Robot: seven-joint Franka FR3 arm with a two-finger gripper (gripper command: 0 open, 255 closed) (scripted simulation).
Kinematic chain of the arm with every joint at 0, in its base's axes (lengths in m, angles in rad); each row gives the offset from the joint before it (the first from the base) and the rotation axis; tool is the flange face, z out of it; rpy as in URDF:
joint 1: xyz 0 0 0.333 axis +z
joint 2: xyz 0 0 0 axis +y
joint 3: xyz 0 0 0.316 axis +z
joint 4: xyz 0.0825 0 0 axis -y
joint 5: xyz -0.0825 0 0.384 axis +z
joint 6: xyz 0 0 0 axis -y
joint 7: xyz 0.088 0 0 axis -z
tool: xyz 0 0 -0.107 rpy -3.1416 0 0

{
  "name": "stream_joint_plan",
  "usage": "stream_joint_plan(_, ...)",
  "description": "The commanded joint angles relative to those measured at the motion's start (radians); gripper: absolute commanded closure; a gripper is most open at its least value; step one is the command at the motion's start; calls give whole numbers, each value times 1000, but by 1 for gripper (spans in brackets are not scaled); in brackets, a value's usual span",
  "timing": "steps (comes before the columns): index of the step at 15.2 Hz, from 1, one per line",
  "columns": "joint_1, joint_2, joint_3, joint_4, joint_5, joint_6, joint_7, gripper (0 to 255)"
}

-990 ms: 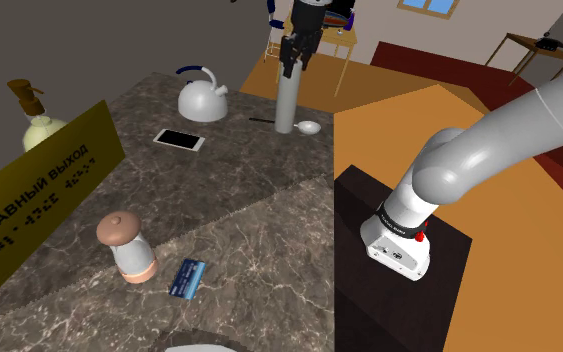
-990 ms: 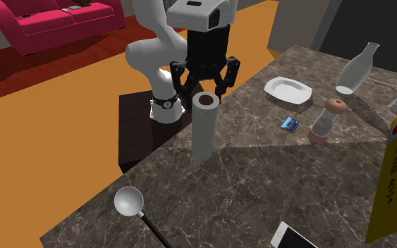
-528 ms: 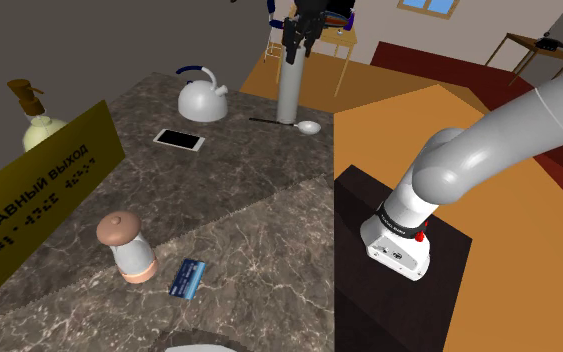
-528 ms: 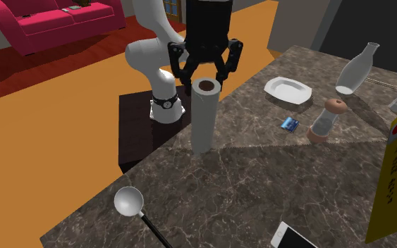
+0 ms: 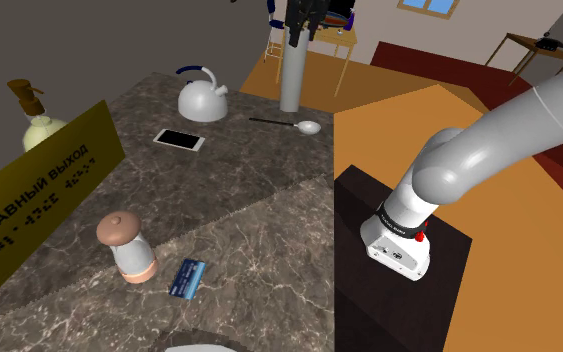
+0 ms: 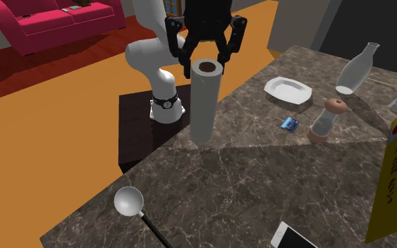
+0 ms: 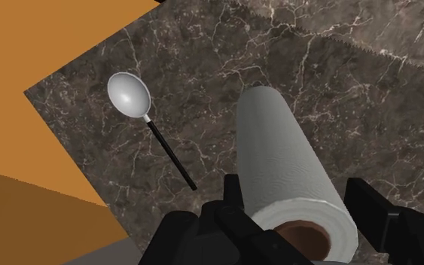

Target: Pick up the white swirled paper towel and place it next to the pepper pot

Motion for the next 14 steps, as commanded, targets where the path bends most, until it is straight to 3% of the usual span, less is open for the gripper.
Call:
stream_joint_plan(1, 0, 11, 1, 41, 0, -30, -1, 255)
stream_joint_plan(12, -3, 62, 2, 237, -4, -175, -7, 255)
stream_joint_plan(14, 12, 43, 35, 223, 7, -182, 40, 255)
